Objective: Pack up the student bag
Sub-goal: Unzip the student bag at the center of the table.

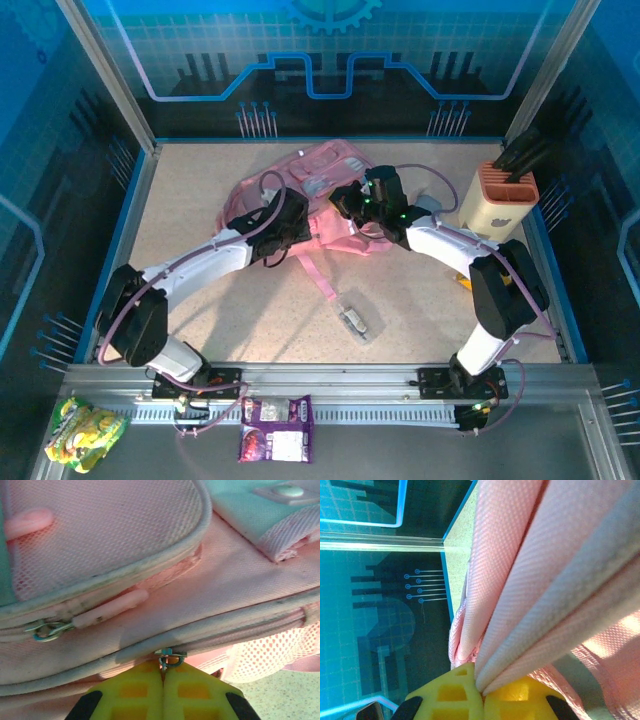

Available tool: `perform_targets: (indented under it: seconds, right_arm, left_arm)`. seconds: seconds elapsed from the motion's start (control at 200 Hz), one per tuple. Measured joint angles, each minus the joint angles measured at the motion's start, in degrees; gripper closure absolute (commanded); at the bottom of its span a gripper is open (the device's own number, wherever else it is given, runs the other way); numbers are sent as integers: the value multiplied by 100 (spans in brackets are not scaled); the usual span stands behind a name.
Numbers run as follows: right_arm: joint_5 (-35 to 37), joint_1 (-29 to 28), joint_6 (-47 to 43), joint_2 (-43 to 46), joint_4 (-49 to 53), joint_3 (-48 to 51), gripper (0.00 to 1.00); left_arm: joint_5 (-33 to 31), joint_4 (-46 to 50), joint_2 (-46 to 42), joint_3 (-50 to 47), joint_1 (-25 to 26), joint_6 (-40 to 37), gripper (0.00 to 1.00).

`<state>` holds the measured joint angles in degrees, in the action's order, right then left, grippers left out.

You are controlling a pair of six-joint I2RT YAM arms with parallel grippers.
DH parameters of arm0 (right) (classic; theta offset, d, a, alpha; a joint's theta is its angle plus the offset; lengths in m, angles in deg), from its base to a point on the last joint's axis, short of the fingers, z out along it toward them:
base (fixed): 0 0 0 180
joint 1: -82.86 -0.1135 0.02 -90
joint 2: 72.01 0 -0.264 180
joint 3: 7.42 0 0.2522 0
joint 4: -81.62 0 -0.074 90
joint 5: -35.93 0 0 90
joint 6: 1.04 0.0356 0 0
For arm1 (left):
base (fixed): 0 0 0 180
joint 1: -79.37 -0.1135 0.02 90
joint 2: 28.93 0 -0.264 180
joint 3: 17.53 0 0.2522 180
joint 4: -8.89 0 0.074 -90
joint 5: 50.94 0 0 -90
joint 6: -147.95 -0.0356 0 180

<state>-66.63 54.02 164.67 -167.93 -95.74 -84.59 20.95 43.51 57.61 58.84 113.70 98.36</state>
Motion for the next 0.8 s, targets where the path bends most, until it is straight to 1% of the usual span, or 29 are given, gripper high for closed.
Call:
perform_targets:
  seconds: [0.13, 0.25, 0.38, 0.495, 0.585, 0.645, 0.7, 0.795]
  right_arm:
    - [-107, 35, -31, -13, 42, 0, 100]
    - [-273, 146, -101, -35, 133, -15, 100]
    - [-452, 282, -249, -168, 330, -210, 100]
    - [-767, 474, -511, -562, 675, -807, 100]
    - [-1043, 619, -793, -1058, 1078, -1561, 100]
    - [-1209, 721, -1005, -1416, 1375, -2114, 87]
    - [-1266, 796, -1187, -1681, 1615, -2511, 77]
    - [-1235, 898, -1532, -1816, 1845, -2756, 56]
  left_arm:
    - [42, 114, -181, -210, -157, -168, 100]
    - [79, 317, -310, -413, -417, -426, 100]
    - [39, 592, -461, -568, -640, -647, 100]
    - [258, 575, -778, -789, -723, -715, 100]
    - [341, 461, -863, -802, -542, -634, 100]
    - [321, 409, -796, -741, -289, -577, 100]
    - [326, 404, -625, -575, -68, -496, 100]
    - [380, 365, -284, -282, 179, -334, 100]
